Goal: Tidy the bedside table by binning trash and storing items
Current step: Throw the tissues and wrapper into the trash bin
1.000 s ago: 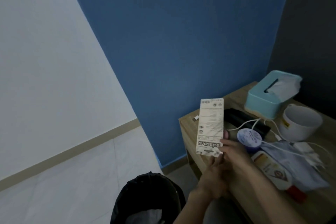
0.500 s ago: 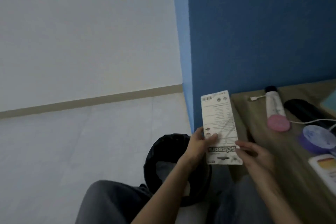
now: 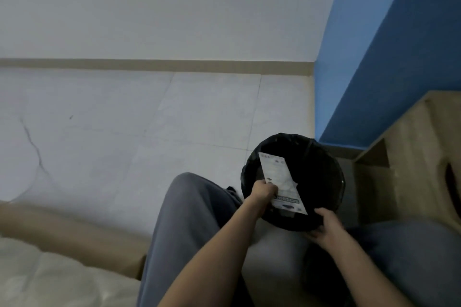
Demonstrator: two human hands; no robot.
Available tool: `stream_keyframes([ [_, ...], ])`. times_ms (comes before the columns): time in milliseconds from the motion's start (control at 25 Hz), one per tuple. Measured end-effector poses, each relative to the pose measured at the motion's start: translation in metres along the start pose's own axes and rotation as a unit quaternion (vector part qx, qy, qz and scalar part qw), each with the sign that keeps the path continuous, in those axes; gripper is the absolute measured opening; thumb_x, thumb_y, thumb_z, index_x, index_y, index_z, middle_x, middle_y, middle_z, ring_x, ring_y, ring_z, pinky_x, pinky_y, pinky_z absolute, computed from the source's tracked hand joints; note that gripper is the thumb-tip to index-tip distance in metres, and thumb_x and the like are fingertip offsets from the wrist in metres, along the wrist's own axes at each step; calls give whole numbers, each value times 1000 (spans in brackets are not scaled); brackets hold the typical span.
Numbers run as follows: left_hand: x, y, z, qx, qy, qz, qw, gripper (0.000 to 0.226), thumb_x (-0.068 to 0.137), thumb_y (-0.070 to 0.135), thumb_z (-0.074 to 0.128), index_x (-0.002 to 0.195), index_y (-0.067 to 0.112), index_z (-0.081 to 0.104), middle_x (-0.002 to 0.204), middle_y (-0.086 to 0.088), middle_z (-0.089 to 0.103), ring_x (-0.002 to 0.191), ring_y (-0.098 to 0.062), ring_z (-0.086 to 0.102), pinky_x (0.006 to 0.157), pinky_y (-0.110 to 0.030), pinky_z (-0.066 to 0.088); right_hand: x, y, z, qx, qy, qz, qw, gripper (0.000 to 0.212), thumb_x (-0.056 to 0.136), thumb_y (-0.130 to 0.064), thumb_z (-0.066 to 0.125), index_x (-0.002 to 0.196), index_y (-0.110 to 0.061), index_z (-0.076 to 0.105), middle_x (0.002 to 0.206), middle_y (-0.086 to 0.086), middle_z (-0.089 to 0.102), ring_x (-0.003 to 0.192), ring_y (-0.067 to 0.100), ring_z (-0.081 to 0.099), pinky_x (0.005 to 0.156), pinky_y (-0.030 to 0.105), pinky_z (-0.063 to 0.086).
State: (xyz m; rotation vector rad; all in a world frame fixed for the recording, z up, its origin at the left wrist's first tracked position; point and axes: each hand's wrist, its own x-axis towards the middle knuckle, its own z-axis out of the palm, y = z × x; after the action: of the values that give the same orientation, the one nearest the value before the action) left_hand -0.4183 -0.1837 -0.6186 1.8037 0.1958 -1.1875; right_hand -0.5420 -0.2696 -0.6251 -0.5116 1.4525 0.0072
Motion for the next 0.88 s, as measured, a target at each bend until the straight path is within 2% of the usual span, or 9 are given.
stream_keyframes([
  [160, 14, -7, -7, -85, -77, -54, 992, 17, 97, 12, 42, 101, 3, 56, 95, -13, 58, 83, -26, 57, 72, -34, 53, 19, 7, 5, 52, -6, 19, 998, 18, 93, -15, 38, 92, -2, 51, 78, 15, 48, 68, 29, 49, 40, 27, 52],
  [280, 18, -12, -9, -49, -104, -40, 993, 29, 99, 28, 37, 95, 8, 58, 88, -3, 51, 77, -14, 51, 67, -24, 42, 28, 8, 6, 85, -6, 35, 996, 40, 94, -21, 38, 129, -1, 43, 87, 18, 52, 107, 40, 52, 85, 39, 46],
  [320, 23, -19, -9, -15, -51, 14, 999, 28, 98, 24, 41, 107, 5, 59, 99, -4, 53, 88, -16, 55, 75, -26, 45, 32, 7, 7, 90, -5, 41, 995, 44, 94, -22, 39, 134, -3, 39, 98, 21, 55, 118, 40, 48, 88, 42, 41],
  [400, 29, -35, -16, 48, 148, 92, 984, 35, 91, 14, 49, 125, 11, 53, 124, -2, 49, 117, -21, 51, 100, -33, 44, 34, 6, 14, 89, -3, 36, 995, 44, 93, -22, 40, 133, -4, 40, 123, 24, 52, 116, 39, 49, 88, 41, 38],
  [480, 39, -39, -23, -12, 251, 63, 966, 46, 86, 10, 52, 131, 12, 46, 133, -6, 45, 121, -25, 47, 104, -39, 41, 41, 1, 28, 83, -6, 24, 996, 30, 94, -21, 39, 114, -3, 52, 136, 23, 46, 110, 39, 52, 90, 40, 39],
  [560, 50, -30, -22, -164, 199, -18, 966, 52, 88, 7, 51, 137, 11, 35, 126, -11, 51, 109, -30, 54, 95, -39, 46, 49, -8, 43, 90, -13, 27, 995, 22, 94, -22, 38, 91, -6, 53, 139, 23, 44, 111, 38, 52, 93, 41, 39],
  [640, 64, -18, -19, -256, 123, -54, 957, 48, 90, 6, 47, 135, 13, 32, 105, -11, 56, 84, -26, 56, 80, -40, 49, 58, -22, 61, 86, -17, 18, 996, 28, 94, -25, 37, 107, -5, 52, 140, 23, 43, 123, 38, 46, 98, 42, 38],
  [720, 85, 0, -20, -284, 99, -46, 953, 43, 89, 5, 45, 131, 10, 36, 96, -11, 54, 76, -22, 54, 70, -38, 51, 71, -43, 81, 94, -15, 8, 995, 34, 95, -27, 36, 121, -8, 46, 141, 22, 42, 129, 36, 41, 101, 41, 37],
  [880, 125, 55, -27, -316, 53, -17, 947, 25, 86, 8, 43, 110, 7, 51, 92, -13, 57, 78, -23, 54, 76, -39, 50, 103, -101, 117, 133, -41, -20, 990, 50, 96, -33, 33, 137, -5, 36, 145, 20, 38, 122, 32, 47, 103, 40, 36],
])
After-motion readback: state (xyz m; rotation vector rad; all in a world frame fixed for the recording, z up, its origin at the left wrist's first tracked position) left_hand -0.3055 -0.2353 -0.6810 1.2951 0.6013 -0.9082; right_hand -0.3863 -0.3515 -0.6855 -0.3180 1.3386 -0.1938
